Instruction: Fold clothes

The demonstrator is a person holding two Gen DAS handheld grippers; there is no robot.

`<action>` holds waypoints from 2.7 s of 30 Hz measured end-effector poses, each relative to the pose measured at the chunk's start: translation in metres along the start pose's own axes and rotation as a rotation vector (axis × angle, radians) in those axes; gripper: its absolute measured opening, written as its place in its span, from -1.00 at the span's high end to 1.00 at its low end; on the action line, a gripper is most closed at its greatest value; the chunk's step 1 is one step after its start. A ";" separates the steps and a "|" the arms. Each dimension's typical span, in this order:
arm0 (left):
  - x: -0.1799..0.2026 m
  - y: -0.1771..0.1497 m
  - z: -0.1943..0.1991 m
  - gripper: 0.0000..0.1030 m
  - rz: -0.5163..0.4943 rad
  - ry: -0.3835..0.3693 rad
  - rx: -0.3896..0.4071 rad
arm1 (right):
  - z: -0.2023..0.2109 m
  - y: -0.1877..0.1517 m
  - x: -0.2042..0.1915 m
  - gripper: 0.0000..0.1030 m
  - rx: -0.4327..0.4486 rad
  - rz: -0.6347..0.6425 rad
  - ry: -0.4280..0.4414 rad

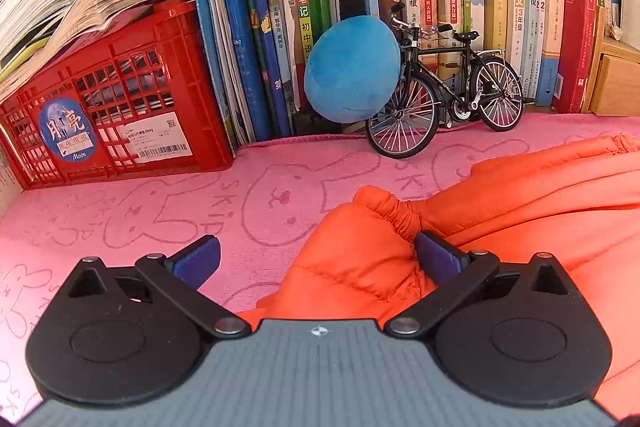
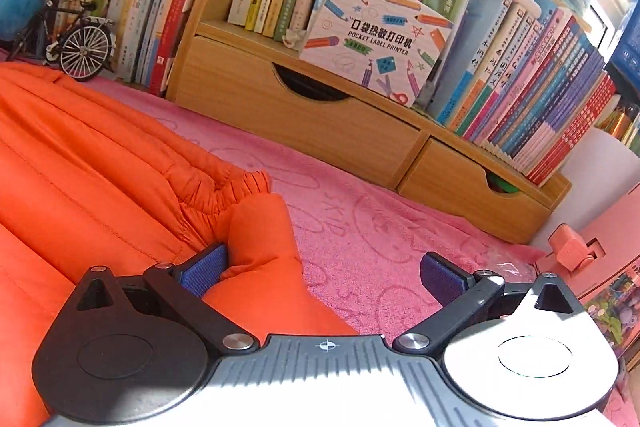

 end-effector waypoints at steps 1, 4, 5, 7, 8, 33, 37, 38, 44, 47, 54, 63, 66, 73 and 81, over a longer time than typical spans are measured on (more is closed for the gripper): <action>0.006 0.002 0.002 -1.00 -0.048 0.026 0.013 | -0.001 0.002 -0.002 -0.98 -0.004 0.008 -0.008; 0.020 0.014 0.014 -1.00 -0.189 0.107 0.042 | 0.002 0.015 -0.008 -0.98 -0.016 0.095 -0.034; 0.024 0.020 0.021 -1.00 -0.223 0.143 0.056 | 0.004 0.020 -0.011 -0.98 -0.020 0.134 -0.044; 0.034 0.031 0.049 -0.96 -0.290 0.148 0.164 | 0.020 0.034 -0.017 -0.96 0.035 0.226 -0.056; 0.041 0.037 0.064 -0.96 -0.309 0.120 0.214 | 0.029 0.042 -0.020 -0.96 0.072 0.239 -0.044; 0.056 -0.002 0.031 -1.00 -0.380 0.173 0.188 | 0.024 0.039 -0.068 -0.97 0.090 0.071 0.162; 0.027 -0.006 0.026 -1.00 -0.317 0.165 0.143 | 0.017 0.031 -0.047 -0.97 0.057 0.064 0.119; 0.024 -0.007 0.026 -1.00 -0.308 0.159 0.137 | 0.016 0.028 -0.041 -0.97 0.044 0.045 0.119; 0.011 -0.010 0.024 -1.00 -0.312 0.180 0.129 | 0.014 0.016 -0.017 -0.97 0.015 -0.003 0.110; 0.005 -0.013 0.022 -1.00 -0.311 0.186 0.123 | 0.012 0.008 -0.005 -0.97 0.004 0.004 0.069; 0.001 -0.013 0.018 -1.00 -0.291 0.170 0.110 | 0.010 -0.007 0.013 -0.97 -0.016 -0.088 0.063; 0.008 -0.009 0.012 -1.00 -0.350 0.214 0.112 | 0.007 -0.002 0.012 -0.98 -0.027 -0.105 0.055; 0.013 0.006 0.023 -1.00 -0.407 0.261 0.099 | 0.015 0.013 0.007 -0.98 -0.018 0.009 0.018; 0.031 0.050 0.087 -0.98 -0.177 0.091 0.215 | 0.076 0.078 -0.024 -0.95 0.199 0.011 0.106; 0.088 -0.003 0.060 -1.00 -0.322 0.084 0.212 | 0.067 0.072 -0.108 -0.99 0.149 -0.025 0.227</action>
Point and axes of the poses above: each gripper's, at about its wrist camera, not at the fingertips, and z roughly against the way its jaws point, x to its right, y to its top, the point moved 3 cm from there along -z, roughly the way its jaws point, and after that the axes turned 15 degrees about x, right-handed, at the moved point
